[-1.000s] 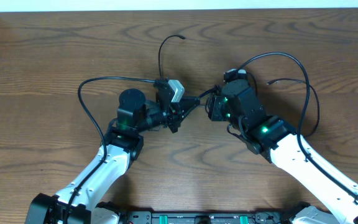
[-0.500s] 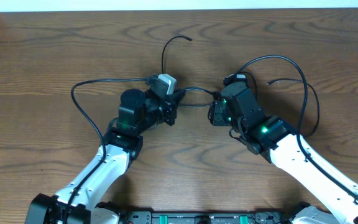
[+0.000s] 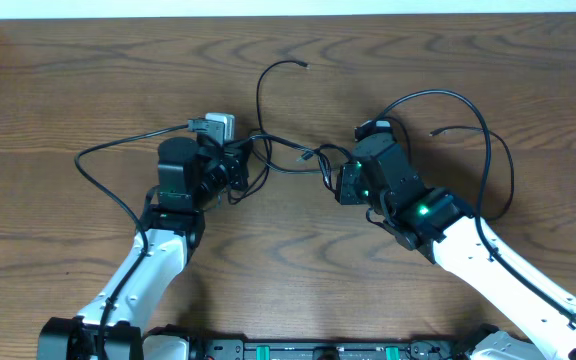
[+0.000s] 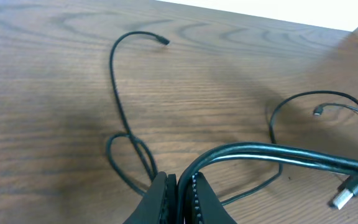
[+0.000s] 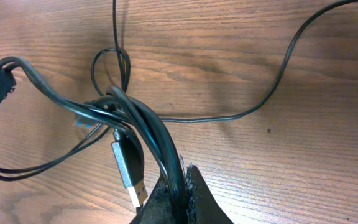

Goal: Untangle cables

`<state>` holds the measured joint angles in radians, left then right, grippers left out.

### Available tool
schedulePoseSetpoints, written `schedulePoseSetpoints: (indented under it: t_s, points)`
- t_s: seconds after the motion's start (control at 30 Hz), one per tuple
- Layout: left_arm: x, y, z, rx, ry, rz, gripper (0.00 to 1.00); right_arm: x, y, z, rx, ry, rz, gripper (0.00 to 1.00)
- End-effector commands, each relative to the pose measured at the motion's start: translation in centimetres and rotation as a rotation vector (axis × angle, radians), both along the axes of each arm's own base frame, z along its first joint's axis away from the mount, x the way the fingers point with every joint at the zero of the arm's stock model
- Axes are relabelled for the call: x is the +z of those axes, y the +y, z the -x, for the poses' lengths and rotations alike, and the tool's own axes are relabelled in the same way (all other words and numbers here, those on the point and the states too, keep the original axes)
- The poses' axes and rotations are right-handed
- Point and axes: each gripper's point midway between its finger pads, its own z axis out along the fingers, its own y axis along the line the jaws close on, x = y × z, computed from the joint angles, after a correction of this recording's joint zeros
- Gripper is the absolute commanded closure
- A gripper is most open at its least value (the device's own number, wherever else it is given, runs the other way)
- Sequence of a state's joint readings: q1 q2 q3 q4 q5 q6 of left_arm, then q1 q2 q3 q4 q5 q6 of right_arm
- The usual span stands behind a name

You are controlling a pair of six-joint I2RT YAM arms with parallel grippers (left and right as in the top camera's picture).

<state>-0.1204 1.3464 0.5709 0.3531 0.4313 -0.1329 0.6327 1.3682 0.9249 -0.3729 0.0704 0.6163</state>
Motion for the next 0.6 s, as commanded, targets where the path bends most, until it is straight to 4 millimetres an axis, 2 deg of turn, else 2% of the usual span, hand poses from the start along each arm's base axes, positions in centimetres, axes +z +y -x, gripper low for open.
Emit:
schedulePoseSetpoints:
  t_s: [0.0,0.17,0.33,0.57]
  points:
    - [-0.08,3.61,-1.21,0.157,0.009,-0.026,0.93,-0.13,-1.03,-0.56,-0.036,-0.018,0.050,0.99]
    - [-0.16,3.86,-1.21,0.163,0.013,-0.027,0.92,-0.12,-1.09,-0.60,-0.039,-0.020,0.053,0.99]
    - [-0.72,3.86,-0.88,0.162,0.040,-0.031,0.92,0.04,-1.81,-1.09,-0.183,0.000,-0.013,0.99]
    - [-1.00,3.87,-0.71,0.162,0.053,-0.033,0.93,-0.05,-2.00,-1.05,-0.188,0.001,-0.003,0.99]
